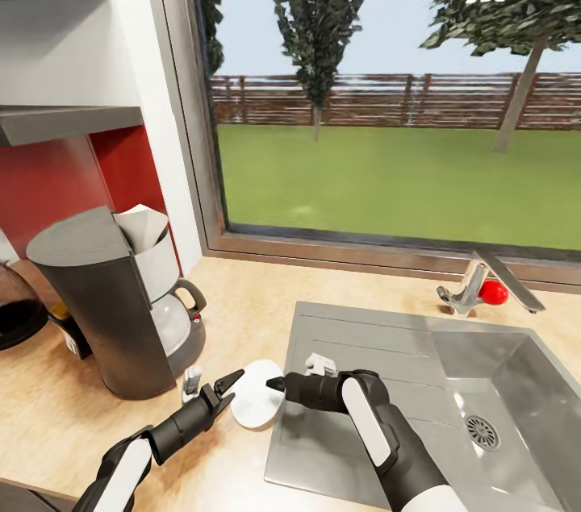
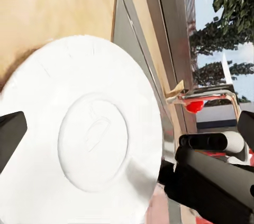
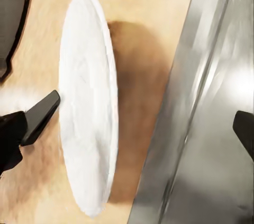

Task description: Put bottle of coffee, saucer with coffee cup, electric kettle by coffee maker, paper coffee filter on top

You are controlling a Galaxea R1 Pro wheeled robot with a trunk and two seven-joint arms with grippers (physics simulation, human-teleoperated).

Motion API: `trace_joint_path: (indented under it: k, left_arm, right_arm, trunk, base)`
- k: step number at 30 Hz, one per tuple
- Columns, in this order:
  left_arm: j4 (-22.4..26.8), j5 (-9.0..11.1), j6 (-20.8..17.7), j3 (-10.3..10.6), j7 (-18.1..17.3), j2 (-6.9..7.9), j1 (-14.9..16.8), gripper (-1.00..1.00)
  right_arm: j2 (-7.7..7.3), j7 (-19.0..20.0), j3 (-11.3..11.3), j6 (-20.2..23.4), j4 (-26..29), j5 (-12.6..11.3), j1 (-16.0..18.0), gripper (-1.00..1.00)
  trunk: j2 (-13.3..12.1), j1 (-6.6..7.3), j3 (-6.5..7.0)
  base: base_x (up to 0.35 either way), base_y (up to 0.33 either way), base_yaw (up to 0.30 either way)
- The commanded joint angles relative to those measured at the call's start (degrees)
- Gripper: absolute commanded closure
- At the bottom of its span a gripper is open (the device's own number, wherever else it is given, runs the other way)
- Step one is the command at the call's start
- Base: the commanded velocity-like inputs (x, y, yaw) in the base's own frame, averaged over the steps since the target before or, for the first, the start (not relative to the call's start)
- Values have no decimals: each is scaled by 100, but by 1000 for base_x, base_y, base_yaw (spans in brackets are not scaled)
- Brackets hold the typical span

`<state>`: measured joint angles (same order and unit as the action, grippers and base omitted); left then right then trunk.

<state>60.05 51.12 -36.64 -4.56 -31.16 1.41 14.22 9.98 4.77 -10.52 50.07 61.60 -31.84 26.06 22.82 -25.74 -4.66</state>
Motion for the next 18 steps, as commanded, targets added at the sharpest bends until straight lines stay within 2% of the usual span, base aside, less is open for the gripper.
trace_joint_path:
  k: [1,5,12,18]
  left_arm:
    - [-55,-128,1,-1,22,-1,2,-100]
    - [-55,-123,0,-1,22,0,2,-100]
    - [-55,-115,-1,-1,21,0,2,-100]
    - [-55,-114,-1,-1,18,0,2,-100]
  right_arm:
    - [2,41,7,-52,2,117,4,-100]
    - [2,41,0,-377,-4,117,6,-100]
    - [2,41,-10,-702,-18,126,4,-100]
    - [2,48,-49,-862,-411,119,11,-100]
  trunk:
    - [10,-5,-14]
    - [10,-5,-14]
    - [10,-5,-14]
    - [10,-5,-14]
  base:
    - [0,0,0]
    - [0,0,0]
    - [0,0,0]
    - [0,0,0]
